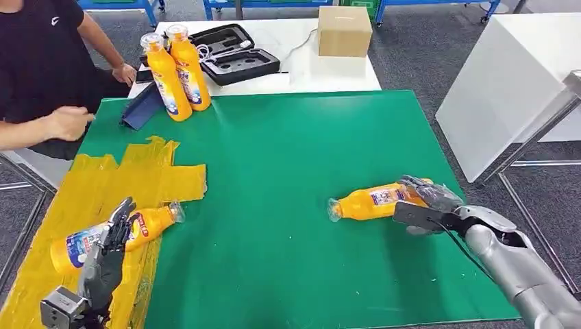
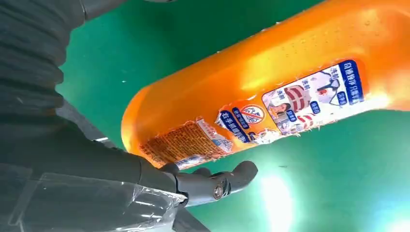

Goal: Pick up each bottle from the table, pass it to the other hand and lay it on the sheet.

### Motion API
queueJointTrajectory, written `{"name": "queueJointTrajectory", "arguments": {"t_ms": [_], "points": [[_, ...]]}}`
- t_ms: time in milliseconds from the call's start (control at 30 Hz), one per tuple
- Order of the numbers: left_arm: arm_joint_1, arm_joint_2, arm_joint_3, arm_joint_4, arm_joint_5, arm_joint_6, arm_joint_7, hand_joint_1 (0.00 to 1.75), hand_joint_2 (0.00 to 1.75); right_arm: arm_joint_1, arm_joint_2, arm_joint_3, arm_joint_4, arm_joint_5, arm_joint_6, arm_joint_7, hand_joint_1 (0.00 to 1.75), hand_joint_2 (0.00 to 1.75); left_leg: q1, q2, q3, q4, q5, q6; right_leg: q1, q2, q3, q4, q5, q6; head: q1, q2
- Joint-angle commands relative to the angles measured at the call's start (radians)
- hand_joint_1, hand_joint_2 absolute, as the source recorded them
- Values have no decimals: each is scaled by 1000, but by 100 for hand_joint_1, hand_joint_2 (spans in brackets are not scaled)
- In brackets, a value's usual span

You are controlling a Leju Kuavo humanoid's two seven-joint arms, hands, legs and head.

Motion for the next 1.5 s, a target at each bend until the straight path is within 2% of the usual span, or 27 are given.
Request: {"name": "queueJointTrajectory", "arguments": {"t_ms": [33, 233, 300, 533, 600, 733, 867, 1000, 1267, 1300, 1333, 1367, 1400, 1500], "points": [[-18, -16, -12, 15, 7, 0, -43, 0, 0, -136, 141, 88, 226, 50, 0, 5, 0, 175, 3, 10, 2, 0, -2, -2, 3, 7, 1, -3, 2, -2, 0, 0], [-13, -29, -6, -2, -1, -2, -43, 0, 0, -227, 228, 121, 342, 164, -111, 33, 0, 175, 2, 9, 1, -1, -1, -2, 2, 6, -1, -2, 3, -4, 0, 0], [-11, -34, 0, -4, 1, -7, -43, 0, 0, -259, 245, 127, 352, 186, -116, 44, 0, 175, 3, 13, 0, 1, -1, -3, 3, 9, -3, -1, 3, -5, 0, 0], [-5, -41, 12, -6, 2, -9, -43, 0, 0, -286, 232, 150, 349, 218, -87, 58, 0, 175, 0, 6, -1, 0, 0, -1, 1, 3, -3, 0, 2, -3, 0, 0], [-7, -44, 17, -4, 4, -11, -43, 0, 0, -286, 227, 159, 352, 228, -81, 60, 0, 175, 2, 10, -1, 1, -1, -2, 2, 6, -3, -1, 2, -4, 0, 0], [-8, -51, 32, -2, 8, -26, -43, 0, 0, -316, 216, 203, 385, 267, -39, 74, 0, 175, 1, 7, -3, 1, 0, -2, 1, 4, -4, 0, 2, -3, 0, 0], [-12, -55, 40, 5, 12, -39, -43, 0, 0, -333, 181, 256, 413, 288, 17, 69, 0, 175, 1, 7, -3, 1, 0, -2, 1, 4, -4, 0, 2, -4, 0, 0], [-29, -57, 42, 27, 21, -49, -43, 0, 0, -359, 106, 337, 420, 267, 154, 71, 0, 175, 1, 4, -4, 1, 0, -2, 1, 1, -5, 1, 1, -3, 0, 0], [-58, -55, 39, 56, 34, -52, -43, 0, 0, -322, 8, 409, 388, 240, 212, 78, 0, 175, 1, 2, -3, 1, 0, -2, 1, -1, -3, -1, 1, -4, 0, 0], [-60, -55, 39, 58, 36, -52, -43, 0, 0, -324, 4, 413, 385, 235, 214, 80, 37, 175, 2, 3, -3, 1, 0, -3, 3, -1, -2, -2, 1, -4, 0, 0], [-62, -55, 40, 59, 40, -53, -43, 0, 0, -328, 2, 416, 383, 231, 219, 80, 150, 175, 0, 2, -3, 0, 1, -2, 0, -1, -4, -1, 1, -3, 0, 0], [-62, -55, 40, 59, 41, -54, -43, 0, 0, -329, 2, 417, 382, 231, 221, 80, 159, 175, 1, 3, -4, 1, 0, -2, 1, 0, -4, -1, 2, -4, 0, 0], [-62, -54, 40, 58, 42, -53, -43, 0, 0, -329, 3, 417, 382, 224, 224, 82, 175, 175, 0, 2, -4, 0, 1, -1, 0, 0, -4, 0, 2, -3, 0, 0], [-64, -54, 39, 56, 47, -54, -43, 0, 0, -315, 6, 422, 381, 217, 216, 83, 175, 175, 1, 3, -3, 0, 0, -2, 1, 1, -4, -1, 2, -3, 0, 0]]}}
